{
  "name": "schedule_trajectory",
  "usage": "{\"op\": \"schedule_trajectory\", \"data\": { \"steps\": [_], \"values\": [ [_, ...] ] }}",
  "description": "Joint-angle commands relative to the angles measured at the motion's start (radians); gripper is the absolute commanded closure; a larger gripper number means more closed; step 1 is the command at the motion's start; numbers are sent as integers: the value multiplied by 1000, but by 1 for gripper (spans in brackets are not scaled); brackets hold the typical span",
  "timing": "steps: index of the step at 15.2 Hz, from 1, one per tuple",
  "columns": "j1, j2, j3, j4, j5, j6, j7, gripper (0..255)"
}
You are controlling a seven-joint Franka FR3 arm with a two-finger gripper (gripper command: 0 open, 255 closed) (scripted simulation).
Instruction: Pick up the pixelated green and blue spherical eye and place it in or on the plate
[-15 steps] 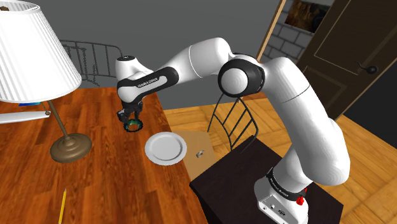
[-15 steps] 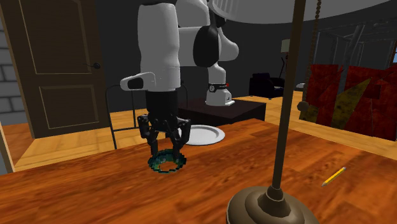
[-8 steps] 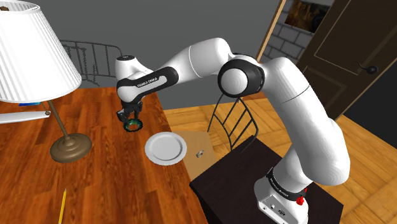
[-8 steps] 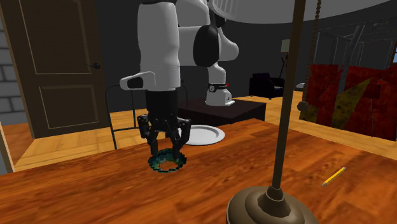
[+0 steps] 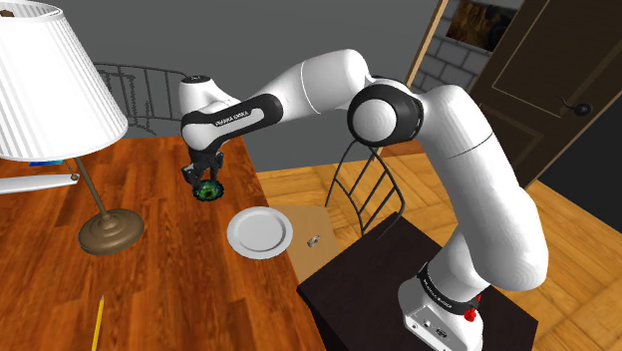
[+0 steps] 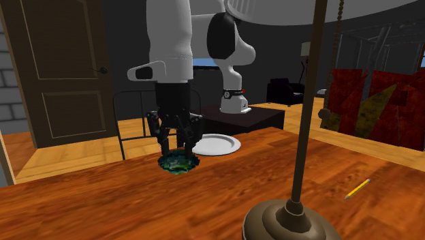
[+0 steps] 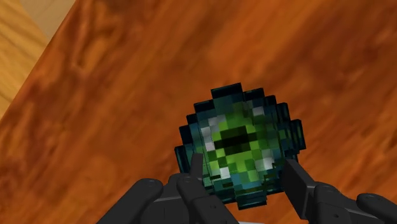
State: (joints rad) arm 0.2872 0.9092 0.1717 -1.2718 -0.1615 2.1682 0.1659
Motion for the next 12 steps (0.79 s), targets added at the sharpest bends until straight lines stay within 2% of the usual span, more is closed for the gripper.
{"op": "schedule_trajectory", "data": {
  "steps": [1, 10, 12],
  "values": [
    [-2, -18, 2, -5, 2, -13, -1, 255],
    [-6, -84, 10, 2, 11, -87, -6, 255],
    [-22, -185, 17, -166, 15, -20, 3, 255]
  ]
}}
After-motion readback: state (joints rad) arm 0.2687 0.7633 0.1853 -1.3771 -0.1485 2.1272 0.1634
